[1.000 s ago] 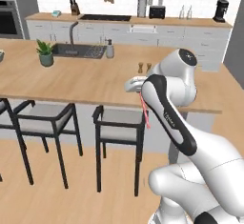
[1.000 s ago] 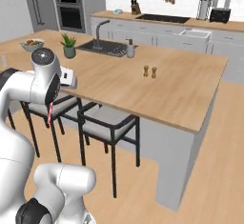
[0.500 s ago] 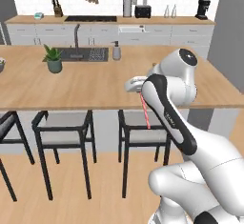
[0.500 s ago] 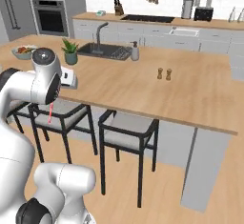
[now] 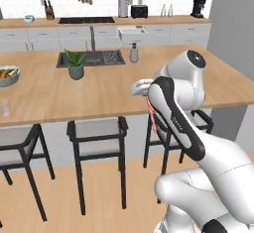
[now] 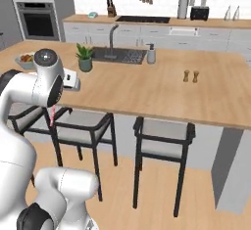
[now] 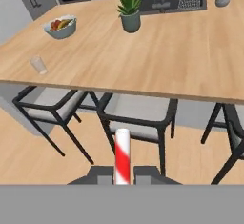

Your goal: Take a straw from the drawer in front and place it inside the glass cup on the dining counter.

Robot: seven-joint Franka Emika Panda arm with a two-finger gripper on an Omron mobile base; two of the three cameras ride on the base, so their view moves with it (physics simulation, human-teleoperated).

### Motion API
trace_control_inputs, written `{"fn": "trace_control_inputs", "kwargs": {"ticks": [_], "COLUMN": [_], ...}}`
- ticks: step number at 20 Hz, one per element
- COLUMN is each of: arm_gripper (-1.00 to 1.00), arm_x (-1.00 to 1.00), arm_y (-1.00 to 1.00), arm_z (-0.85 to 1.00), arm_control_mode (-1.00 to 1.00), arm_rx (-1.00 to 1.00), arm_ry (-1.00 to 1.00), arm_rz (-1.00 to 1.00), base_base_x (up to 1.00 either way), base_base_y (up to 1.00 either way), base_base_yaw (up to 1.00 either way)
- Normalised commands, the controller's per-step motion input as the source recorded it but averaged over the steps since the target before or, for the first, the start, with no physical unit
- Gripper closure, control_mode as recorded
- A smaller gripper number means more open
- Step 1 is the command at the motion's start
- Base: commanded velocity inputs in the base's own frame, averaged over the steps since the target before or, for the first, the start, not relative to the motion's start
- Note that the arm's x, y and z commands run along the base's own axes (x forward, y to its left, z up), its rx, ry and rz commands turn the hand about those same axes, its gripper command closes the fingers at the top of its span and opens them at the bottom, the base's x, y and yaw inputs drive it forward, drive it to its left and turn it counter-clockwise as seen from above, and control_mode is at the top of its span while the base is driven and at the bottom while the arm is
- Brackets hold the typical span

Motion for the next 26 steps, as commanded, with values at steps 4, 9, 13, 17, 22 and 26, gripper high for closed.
{"fn": "trace_control_inputs", "kwargs": {"ticks": [4,9,13,17,22,26], "arm_gripper": [1.00,1.00,1.00,1.00,1.00,1.00], "arm_x": [0.00,0.00,0.00,0.00,0.00,0.00], "arm_y": [0.00,0.00,0.00,0.00,0.00,0.00], "arm_z": [0.00,0.00,0.00,0.00,0.00,0.00], "arm_control_mode": [1.00,1.00,1.00,1.00,1.00,1.00], "arm_rx": [0.00,0.00,0.00,0.00,0.00,0.00], "arm_ry": [0.00,0.00,0.00,0.00,0.00,0.00], "arm_rz": [0.00,0.00,0.00,0.00,0.00,0.00], "base_base_x": [0.00,0.00,0.00,0.00,0.00,0.03], "base_base_y": [1.00,1.00,1.00,1.00,1.00,1.00], "base_base_yaw": [-0.28,-0.28,-0.28,-0.26,-0.20,-0.04]}}
